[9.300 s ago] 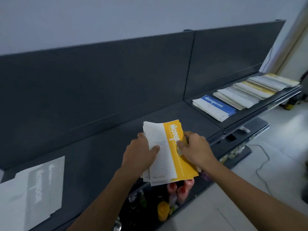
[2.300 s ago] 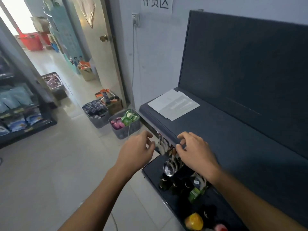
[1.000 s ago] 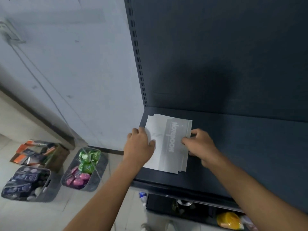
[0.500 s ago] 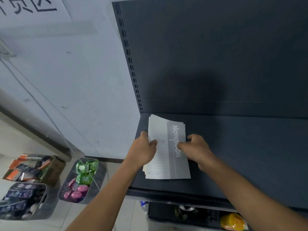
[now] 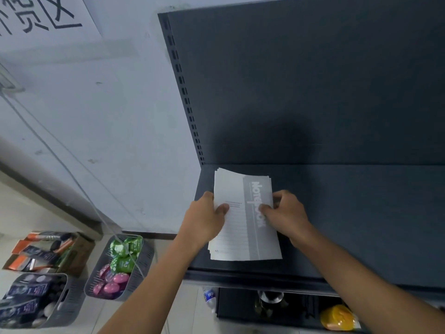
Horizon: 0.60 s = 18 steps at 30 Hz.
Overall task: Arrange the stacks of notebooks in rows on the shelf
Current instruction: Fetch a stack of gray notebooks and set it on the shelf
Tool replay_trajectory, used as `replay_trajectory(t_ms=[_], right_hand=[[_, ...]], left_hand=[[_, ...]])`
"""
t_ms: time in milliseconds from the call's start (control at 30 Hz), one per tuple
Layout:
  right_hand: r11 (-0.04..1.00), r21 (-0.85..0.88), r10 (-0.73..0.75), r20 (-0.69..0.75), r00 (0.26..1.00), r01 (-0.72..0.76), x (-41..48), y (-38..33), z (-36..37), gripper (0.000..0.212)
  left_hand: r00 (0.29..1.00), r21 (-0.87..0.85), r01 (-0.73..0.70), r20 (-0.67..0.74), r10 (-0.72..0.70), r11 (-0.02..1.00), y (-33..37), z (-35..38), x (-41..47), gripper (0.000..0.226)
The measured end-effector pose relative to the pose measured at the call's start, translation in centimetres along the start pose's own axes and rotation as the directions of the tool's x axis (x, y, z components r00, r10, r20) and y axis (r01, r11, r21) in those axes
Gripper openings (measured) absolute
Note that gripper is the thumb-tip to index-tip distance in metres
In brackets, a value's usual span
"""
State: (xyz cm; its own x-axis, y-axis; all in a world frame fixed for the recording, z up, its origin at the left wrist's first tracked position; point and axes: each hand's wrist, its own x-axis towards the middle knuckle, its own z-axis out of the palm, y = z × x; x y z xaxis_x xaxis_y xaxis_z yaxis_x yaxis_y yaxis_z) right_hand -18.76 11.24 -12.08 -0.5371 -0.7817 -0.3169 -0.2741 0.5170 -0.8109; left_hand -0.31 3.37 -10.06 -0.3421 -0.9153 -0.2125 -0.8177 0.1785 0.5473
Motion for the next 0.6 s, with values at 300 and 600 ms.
replay_trajectory(t_ms=[300,600], right_hand=[[0.994,-0.11,-0.029,-0.173,0.985,0.01,-4.4,0.6,-4.9,0.005],[0.983,-0.161,0.01,-0.426,0.905,-0.087,-10.0,5.3,-14.0,0.011]], left_hand=[[0.983,0.162,-0.175,-0.02,0.18,0.971,4.2,1.1,-2.9,0.038],[0.91,0.105,-0.415,0.049,0.412,0.904,12.7,6.0,-6.1,0.031]])
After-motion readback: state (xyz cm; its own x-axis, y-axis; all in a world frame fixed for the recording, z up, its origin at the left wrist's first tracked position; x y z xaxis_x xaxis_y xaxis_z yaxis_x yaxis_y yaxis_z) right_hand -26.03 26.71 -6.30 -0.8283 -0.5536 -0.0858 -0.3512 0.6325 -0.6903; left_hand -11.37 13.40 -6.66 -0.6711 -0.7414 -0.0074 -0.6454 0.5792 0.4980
